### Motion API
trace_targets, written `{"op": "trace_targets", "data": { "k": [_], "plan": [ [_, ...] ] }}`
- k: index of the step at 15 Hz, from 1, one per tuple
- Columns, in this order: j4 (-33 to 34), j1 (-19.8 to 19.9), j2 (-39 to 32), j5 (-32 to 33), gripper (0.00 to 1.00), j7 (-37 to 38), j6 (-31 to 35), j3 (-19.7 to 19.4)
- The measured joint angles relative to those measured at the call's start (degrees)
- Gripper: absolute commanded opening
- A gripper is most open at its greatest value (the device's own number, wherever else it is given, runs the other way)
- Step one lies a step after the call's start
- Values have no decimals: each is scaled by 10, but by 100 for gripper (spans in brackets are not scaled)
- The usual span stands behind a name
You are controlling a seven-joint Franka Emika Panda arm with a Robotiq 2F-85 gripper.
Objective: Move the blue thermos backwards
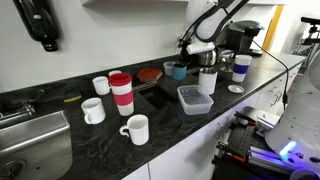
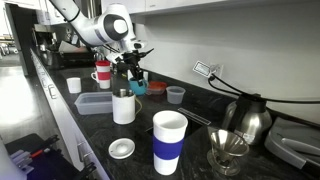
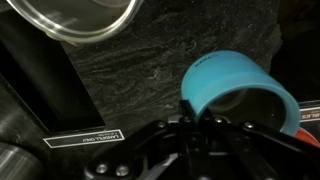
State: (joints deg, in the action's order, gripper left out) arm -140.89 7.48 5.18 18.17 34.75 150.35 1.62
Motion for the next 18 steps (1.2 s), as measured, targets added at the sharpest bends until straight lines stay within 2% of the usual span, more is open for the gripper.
{"op": "trace_targets", "data": {
  "k": [13,16,18],
  "plan": [
    [21,-17,-57,3,3,20,0,-10],
    [22,-25,-62,0,15,19,0,-12],
    [22,-28,-65,0,33,18,0,-14]
  ]
}}
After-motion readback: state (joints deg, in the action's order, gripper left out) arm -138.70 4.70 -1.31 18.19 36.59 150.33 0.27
